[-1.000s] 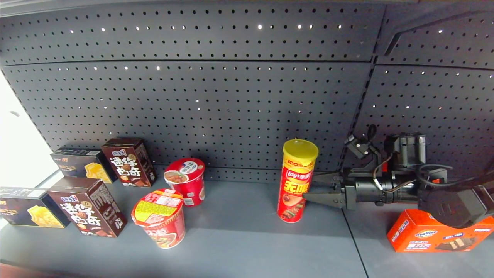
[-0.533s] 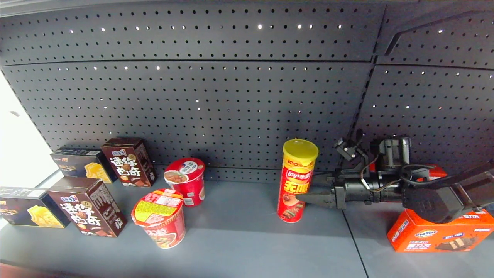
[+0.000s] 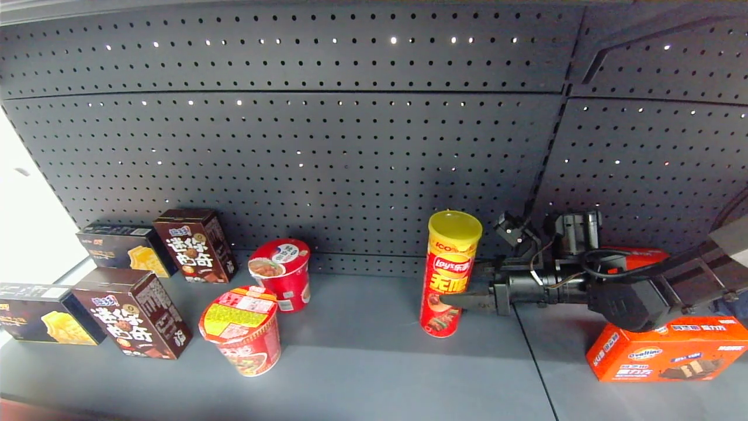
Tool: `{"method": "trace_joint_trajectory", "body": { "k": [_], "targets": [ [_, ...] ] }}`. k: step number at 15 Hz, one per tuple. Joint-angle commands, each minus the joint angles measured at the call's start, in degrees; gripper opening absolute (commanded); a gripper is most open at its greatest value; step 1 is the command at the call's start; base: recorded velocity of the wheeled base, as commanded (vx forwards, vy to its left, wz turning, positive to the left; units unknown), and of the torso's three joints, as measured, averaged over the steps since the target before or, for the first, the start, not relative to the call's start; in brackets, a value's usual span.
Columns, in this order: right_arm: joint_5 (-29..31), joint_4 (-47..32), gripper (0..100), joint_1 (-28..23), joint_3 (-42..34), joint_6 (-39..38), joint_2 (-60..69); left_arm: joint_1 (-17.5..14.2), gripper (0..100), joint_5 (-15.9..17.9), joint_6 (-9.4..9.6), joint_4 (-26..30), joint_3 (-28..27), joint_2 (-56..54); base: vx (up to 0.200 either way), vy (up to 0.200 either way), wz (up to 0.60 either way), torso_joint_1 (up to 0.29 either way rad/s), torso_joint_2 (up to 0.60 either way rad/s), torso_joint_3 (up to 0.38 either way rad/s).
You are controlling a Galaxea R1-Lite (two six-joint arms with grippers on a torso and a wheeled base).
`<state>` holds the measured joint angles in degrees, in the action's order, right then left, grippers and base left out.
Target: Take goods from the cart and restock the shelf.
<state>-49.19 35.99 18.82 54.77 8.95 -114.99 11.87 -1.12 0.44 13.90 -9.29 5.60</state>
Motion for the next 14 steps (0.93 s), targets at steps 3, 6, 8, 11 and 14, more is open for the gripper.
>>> {"method": "trace_joint_trajectory", "body": {
  "k": [3,6,8,11,14],
  "targets": [
    [0.06,0.05,100,0.87,1.21,0.72,-2.16,-0.01,0,-0.02,0.0,-0.01,0.5,0.03,0.0,0.0,0.0,0.0,0.0,0.0],
    [-0.03,0.49,100,1.39,2.18,0.63,-3.83,0.08,0,-0.02,0.0,-0.01,0.5,0.03,0.0,0.0,0.0,0.0,0.0,0.0],
    [-0.12,0.49,100,1.48,2.36,0.63,-4.71,-0.01,0,-0.02,0.0,-0.01,0.5,0.03,0.0,0.0,0.0,0.0,0.0,0.0],
    [-0.12,0.49,100,1.39,2.44,0.63,-5.33,-0.01,0,-0.11,0.0,-0.01,0.5,0.03,0.0,0.0,0.0,0.0,0.0,0.0],
    [-0.29,1.37,100,1.39,2.53,0.63,-6.56,-0.01,0,-0.02,0.0,-0.01,0.5,0.12,0.0,0.0,0.0,0.0,0.0,0.0]
  ]
}}
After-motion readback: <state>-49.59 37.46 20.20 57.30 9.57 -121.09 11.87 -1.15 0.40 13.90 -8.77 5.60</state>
